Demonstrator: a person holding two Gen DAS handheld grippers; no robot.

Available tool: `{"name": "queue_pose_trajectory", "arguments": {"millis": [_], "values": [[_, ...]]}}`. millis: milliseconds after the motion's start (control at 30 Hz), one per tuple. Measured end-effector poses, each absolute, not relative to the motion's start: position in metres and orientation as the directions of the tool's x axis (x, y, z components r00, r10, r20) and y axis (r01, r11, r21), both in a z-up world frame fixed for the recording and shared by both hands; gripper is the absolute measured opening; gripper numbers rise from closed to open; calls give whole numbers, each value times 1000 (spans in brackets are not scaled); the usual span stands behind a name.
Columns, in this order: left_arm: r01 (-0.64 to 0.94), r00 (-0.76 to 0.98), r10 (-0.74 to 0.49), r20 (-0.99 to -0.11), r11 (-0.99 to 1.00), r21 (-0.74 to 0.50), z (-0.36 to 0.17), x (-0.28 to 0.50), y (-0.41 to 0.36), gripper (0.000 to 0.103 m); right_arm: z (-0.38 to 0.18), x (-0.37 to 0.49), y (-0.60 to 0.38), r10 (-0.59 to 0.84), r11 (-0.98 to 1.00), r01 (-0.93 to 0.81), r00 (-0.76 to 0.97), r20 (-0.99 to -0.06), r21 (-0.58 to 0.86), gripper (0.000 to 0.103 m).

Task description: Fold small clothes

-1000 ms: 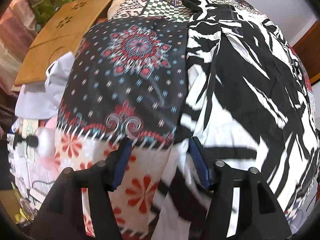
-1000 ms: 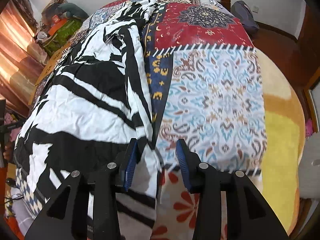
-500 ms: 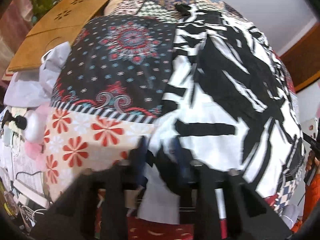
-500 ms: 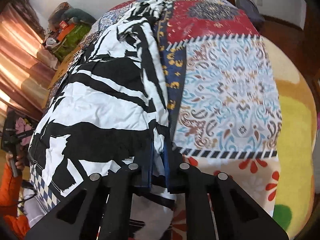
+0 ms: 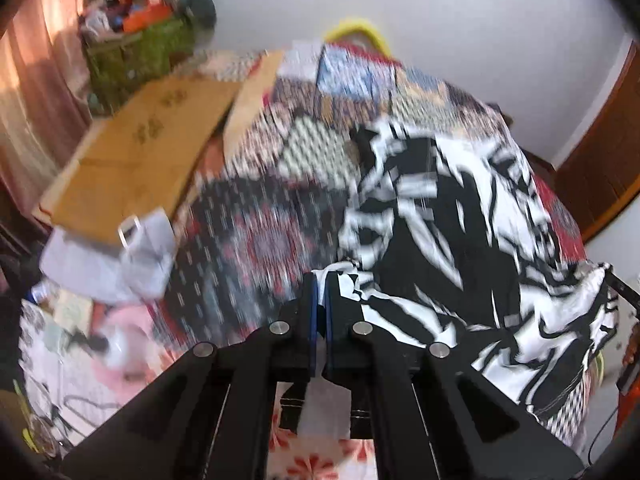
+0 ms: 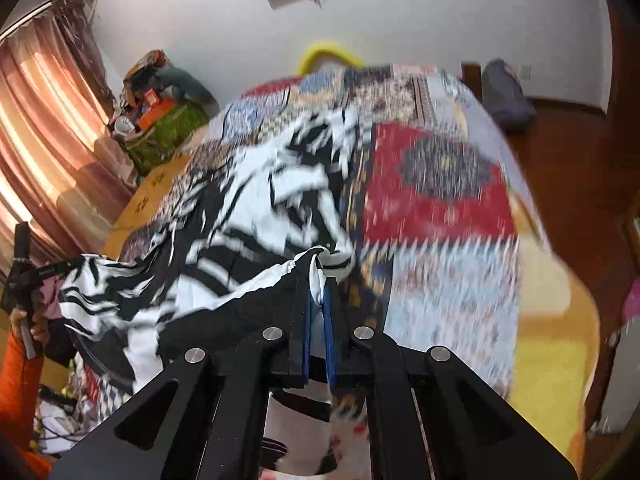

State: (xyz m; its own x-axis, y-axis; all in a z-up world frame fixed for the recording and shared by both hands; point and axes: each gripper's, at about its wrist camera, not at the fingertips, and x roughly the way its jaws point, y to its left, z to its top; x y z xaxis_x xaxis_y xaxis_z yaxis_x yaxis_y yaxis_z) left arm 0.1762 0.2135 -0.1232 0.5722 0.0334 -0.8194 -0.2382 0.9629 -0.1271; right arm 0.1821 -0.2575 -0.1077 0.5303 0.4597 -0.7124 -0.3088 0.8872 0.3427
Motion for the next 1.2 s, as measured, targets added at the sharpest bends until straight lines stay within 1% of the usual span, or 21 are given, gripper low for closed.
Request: {"name": "queue_pose_trajectory", "arguments": {"millis": [200, 367, 467, 600, 733, 800, 900, 933, 1000, 1067, 1133, 1200], "values": [[-288, 604, 95, -792, 952, -106, -106, 232, 229, 2, -94, 228, -259, 424, 905, -292, 585, -691, 309, 5], [-311, 583, 125, -803, 947, -78, -119, 285, 237, 3, -100, 278, -251, 384, 923, -276, 590, -710, 270, 5], [-327, 541, 139, -829, 943, -56, -144, 317, 242, 3, -115, 306, -242, 351, 935, -261, 575, -739, 241, 5], [-345, 464, 105, -880, 936, -70, -191, 352, 250, 3, -143, 338, -235, 314, 947, -241, 539, -782, 214, 5], [-352, 397, 68, -915, 932, -84, -231, 367, 255, 3, -167, 354, -232, 307, 948, -231, 497, -812, 217, 6], [-344, 371, 59, -927, 936, -77, -245, 370, 254, 3, -172, 355, -231, 309, 947, -237, 484, -818, 217, 6], [-320, 367, 74, -927, 946, -52, -247, 372, 250, 6, -171, 352, -230, 289, 951, -242, 485, -825, 190, 11], [-315, 370, 75, -926, 948, -50, -245, 372, 250, 8, -168, 350, -232, 288, 951, -242, 480, -829, 190, 14], [-304, 386, 62, -920, 951, -64, -235, 368, 250, 16, -160, 345, -236, 295, 950, -239, 481, -826, 200, 20], [-303, 413, 43, -910, 948, -93, -221, 362, 253, 42, -151, 341, -241, 303, 948, -240, 495, -814, 208, 28], [-309, 460, 41, -887, 944, -116, -205, 351, 257, 50, -137, 330, -245, 310, 947, -241, 519, -797, 212, 34], [-311, 477, 41, -878, 942, -125, -193, 341, 260, 50, -129, 322, -246, 322, 944, -244, 533, -783, 222, 36]]}}
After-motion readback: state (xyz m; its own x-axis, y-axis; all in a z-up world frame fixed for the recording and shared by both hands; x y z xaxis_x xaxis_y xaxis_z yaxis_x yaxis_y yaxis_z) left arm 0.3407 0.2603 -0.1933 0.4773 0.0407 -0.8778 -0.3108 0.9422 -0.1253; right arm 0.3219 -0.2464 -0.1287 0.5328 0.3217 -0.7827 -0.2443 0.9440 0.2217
